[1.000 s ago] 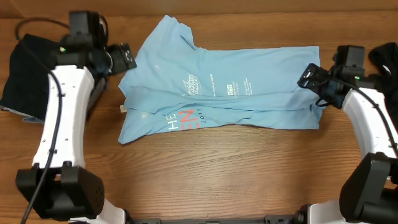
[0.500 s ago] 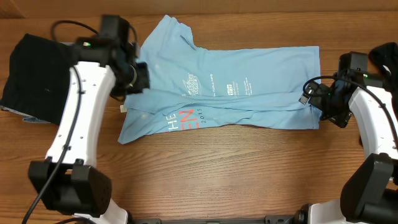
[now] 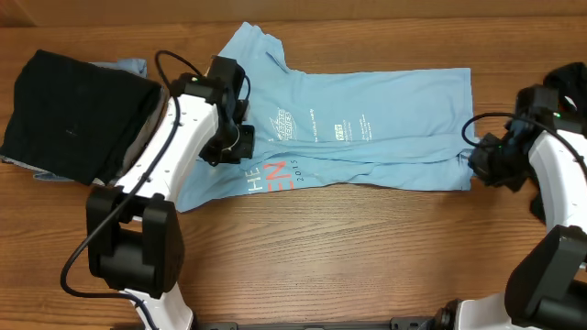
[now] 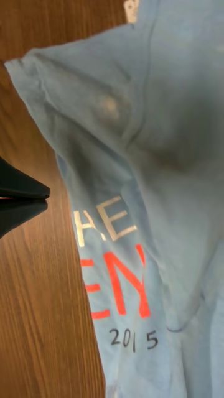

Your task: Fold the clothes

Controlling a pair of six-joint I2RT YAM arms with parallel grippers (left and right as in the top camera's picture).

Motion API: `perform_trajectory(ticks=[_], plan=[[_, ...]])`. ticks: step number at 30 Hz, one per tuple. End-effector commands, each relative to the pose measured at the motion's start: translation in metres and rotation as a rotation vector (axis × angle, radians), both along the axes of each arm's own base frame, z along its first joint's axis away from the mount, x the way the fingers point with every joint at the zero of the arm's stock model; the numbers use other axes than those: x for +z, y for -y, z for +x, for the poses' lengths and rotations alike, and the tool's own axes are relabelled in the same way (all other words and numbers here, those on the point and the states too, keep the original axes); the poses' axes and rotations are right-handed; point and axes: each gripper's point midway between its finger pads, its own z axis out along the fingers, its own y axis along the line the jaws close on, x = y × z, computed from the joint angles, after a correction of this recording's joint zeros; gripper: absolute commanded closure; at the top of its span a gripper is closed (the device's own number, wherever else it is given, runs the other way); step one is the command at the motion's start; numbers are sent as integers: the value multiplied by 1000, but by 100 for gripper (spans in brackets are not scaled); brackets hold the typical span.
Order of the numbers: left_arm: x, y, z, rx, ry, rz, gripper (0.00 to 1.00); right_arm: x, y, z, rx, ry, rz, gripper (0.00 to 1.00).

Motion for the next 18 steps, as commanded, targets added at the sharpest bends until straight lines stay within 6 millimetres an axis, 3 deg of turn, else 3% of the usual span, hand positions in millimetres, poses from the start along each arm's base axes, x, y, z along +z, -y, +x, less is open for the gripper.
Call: perform_trajectory(ticks=[1,9,18], plan=[[-9,7,-4,-59,5,30,96,-1,10,-2,-26,-4,-8,91],[-27,22,5,-124,98,95,96,-1,12,1,-27,11,-12,91],[-47,30,-2,-145,104,92,96,-1,12,4,-27,20,-10,91]])
